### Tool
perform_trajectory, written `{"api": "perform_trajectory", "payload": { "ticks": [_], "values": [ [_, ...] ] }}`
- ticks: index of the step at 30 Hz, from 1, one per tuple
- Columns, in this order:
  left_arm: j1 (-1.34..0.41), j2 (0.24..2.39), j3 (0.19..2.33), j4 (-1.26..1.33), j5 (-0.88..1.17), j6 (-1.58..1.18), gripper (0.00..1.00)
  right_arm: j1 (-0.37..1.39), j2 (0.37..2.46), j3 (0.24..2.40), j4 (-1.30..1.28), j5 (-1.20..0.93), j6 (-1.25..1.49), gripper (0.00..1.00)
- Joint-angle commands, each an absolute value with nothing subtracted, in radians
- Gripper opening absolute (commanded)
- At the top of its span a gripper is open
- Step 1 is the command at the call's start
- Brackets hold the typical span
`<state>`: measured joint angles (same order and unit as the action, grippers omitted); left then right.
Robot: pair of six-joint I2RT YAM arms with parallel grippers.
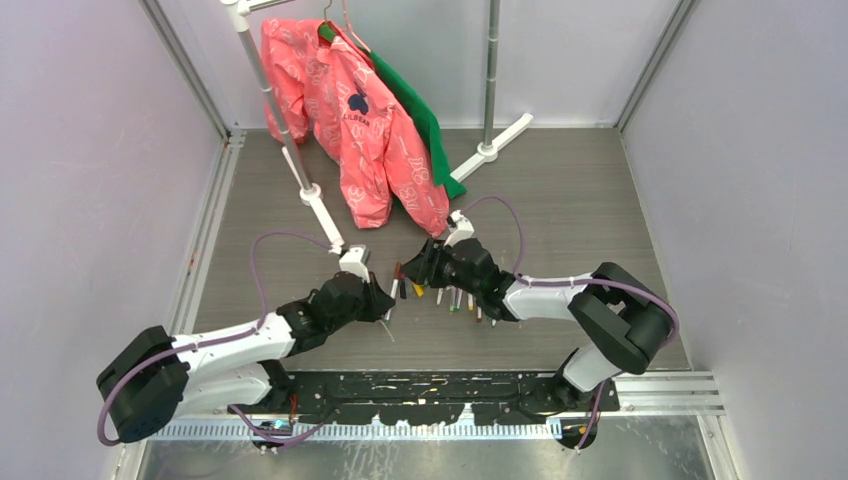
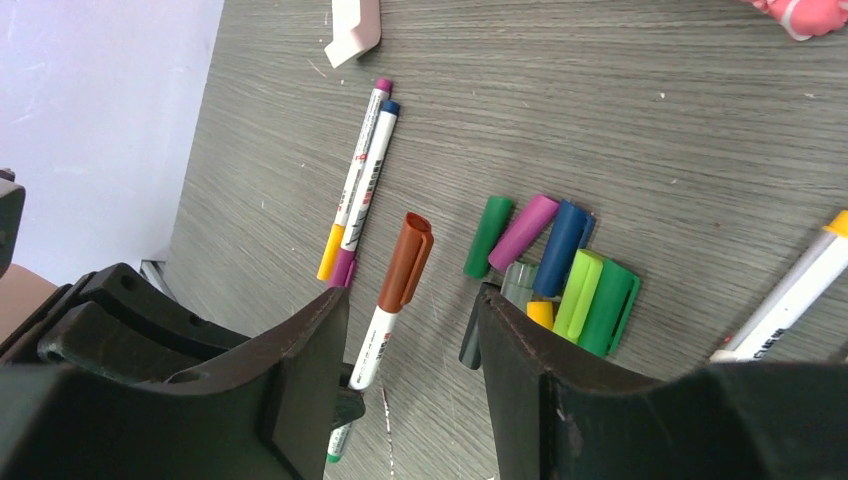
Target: Open the pen caps
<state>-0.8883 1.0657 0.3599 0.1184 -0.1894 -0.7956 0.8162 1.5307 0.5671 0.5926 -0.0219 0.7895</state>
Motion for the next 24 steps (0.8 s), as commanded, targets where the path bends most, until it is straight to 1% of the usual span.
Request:
{"api": "perform_trajectory", "payload": {
  "ticks": [1, 16, 24],
  "values": [
    [-0.896, 1.068, 0.414, 0.179, -0.183, -0.775, 0.00, 0.815, 1.540, 0.610, 0.658, -0.043, 0.796, 0.56],
    [-0.915, 1.086, 0.436, 0.192, -0.163, -0.781, 0.00, 0.814, 1.578, 0.637, 0.669, -0.067, 0.797, 0.56],
    [-0.928, 1.099, 0.440, 0.206, -0.163, -0.784, 0.00, 0.814, 1.610, 0.637, 0.703, -0.083, 0.807, 0.51]
  ]
}}
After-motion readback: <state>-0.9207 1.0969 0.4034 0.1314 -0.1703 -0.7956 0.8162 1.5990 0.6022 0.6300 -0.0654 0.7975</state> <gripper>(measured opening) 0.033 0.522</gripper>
